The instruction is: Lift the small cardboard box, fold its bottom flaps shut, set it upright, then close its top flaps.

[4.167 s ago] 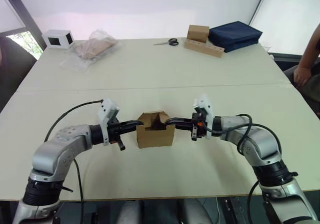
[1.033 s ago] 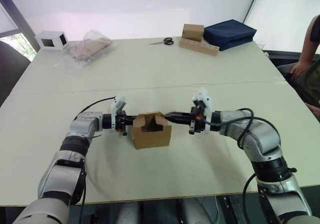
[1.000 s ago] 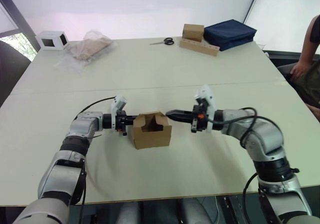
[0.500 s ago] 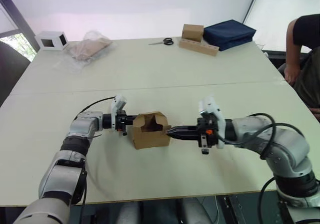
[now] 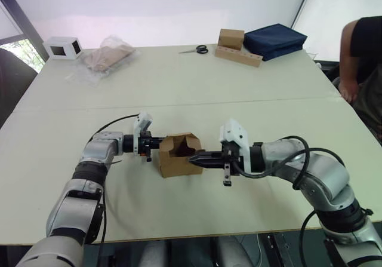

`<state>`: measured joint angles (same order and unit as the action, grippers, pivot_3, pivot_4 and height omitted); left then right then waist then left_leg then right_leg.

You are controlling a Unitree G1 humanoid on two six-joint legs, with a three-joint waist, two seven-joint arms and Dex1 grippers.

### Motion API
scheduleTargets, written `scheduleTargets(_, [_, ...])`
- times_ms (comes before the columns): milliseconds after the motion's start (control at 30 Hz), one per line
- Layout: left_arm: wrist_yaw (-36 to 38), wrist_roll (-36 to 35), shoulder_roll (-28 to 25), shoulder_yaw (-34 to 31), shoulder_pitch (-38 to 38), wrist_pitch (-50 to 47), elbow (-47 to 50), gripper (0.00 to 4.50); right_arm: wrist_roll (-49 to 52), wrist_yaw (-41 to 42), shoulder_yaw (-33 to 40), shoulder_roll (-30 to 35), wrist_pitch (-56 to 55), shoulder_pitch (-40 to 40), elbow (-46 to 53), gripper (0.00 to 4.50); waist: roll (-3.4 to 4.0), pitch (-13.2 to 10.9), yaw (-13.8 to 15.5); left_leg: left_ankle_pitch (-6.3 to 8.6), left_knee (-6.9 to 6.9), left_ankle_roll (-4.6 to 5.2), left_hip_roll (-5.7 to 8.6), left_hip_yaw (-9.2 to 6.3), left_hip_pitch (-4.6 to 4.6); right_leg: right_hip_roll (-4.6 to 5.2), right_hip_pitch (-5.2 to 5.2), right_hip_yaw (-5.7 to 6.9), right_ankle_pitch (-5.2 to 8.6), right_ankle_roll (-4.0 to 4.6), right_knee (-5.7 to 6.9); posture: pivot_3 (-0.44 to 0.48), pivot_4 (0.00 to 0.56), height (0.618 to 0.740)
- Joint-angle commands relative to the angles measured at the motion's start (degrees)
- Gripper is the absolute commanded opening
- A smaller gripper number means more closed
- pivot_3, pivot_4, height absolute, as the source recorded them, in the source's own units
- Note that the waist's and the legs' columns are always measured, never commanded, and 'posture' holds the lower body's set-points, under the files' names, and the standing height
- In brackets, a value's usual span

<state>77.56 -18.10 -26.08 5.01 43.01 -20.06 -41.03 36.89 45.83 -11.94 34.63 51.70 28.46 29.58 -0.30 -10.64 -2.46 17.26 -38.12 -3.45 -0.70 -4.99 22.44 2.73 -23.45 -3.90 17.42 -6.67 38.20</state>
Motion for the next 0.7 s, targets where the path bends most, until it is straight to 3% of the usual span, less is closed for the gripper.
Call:
scheduleTargets(33, [0.69,-0.42,0.05,-0.98,1.02,-0.38,2.12,0.08,-0.78,-0.44,-0.71,-1.35,-0.87,2.19,-0.19,0.0,0.0,0.0,-0.03,0.0,0.0,0.0,0.0,0.0,0.0,0.0,0.0,0.0,0.0,0.0,0.0,0.0,0.15,0.74])
scheduleTargets(700, [-0.12,-1.26,0.94,-1.37,0.38,-2.61,6.59,0.08,-5.27,0.09,-4.33,-5.52,-2.37,3.59,-6.73,0.0,0.0,0.0,-0.07,-0.02,0.0,-0.04,0.0,-0.01,0.0,-0.01,0.0,0.0,0.0,0.0,0.0,0.0,0.15,0.74])
